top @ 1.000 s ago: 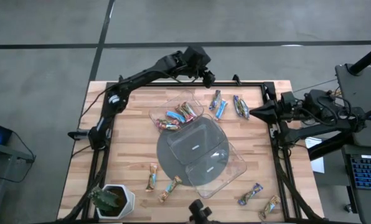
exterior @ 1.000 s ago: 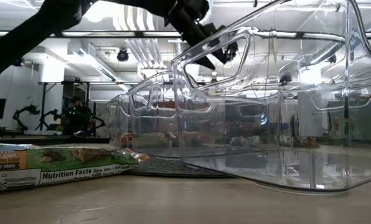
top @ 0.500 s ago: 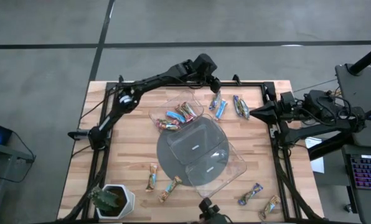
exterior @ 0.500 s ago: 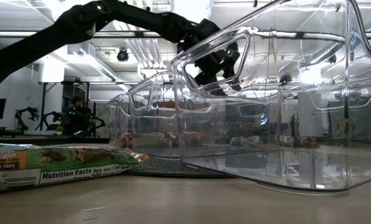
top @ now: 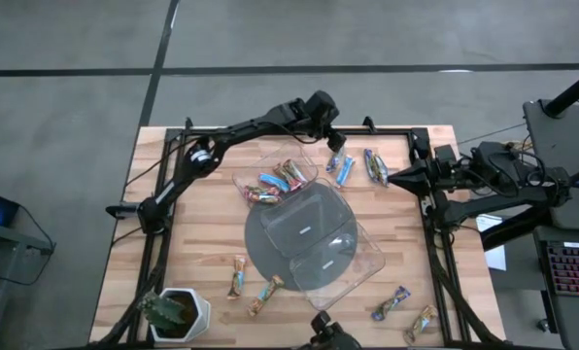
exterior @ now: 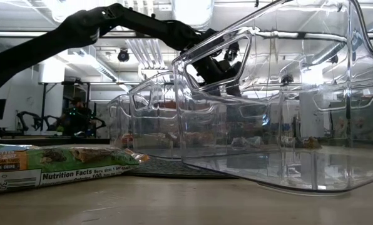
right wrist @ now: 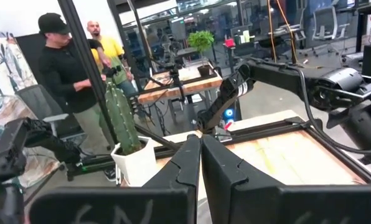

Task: Pick and place Granola Bars by type
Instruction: Put the blue granola bar into the middle transparent bin

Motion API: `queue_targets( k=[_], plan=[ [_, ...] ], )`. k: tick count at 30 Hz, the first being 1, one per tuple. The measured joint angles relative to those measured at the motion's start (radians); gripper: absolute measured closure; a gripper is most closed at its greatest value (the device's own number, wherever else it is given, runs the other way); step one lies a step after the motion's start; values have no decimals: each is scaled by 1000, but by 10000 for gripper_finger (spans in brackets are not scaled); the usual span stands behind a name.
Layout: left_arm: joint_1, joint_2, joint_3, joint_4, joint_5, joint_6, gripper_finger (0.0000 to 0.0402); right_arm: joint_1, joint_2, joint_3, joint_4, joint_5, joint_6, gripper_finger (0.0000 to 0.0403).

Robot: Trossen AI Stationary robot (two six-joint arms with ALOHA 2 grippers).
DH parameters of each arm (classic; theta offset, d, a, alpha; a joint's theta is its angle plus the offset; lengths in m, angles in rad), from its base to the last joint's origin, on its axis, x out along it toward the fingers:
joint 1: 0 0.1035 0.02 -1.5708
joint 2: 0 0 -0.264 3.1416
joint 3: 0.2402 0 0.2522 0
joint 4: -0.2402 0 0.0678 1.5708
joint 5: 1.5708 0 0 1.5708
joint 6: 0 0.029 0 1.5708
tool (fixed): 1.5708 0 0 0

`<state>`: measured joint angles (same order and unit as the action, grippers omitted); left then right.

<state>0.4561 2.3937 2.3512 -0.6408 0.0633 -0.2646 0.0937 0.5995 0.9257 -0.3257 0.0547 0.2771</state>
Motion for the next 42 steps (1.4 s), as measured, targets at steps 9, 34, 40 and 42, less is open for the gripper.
queue_targets(
  k=[9,34,40,42],
  plan=[
    [1,-143,-1,27,251,3,201,-1,-1,0,0,98,-45,394],
    [-95,-643,-3,-528,369,330,401,-3,5,0,-12,211,-37,394],
    [-140,-679,-3,-680,300,339,401,-3,8,0,-12,211,-37,394],
    [-155,-679,-3,-709,290,332,401,-3,12,0,-11,212,-36,394]
  ],
)
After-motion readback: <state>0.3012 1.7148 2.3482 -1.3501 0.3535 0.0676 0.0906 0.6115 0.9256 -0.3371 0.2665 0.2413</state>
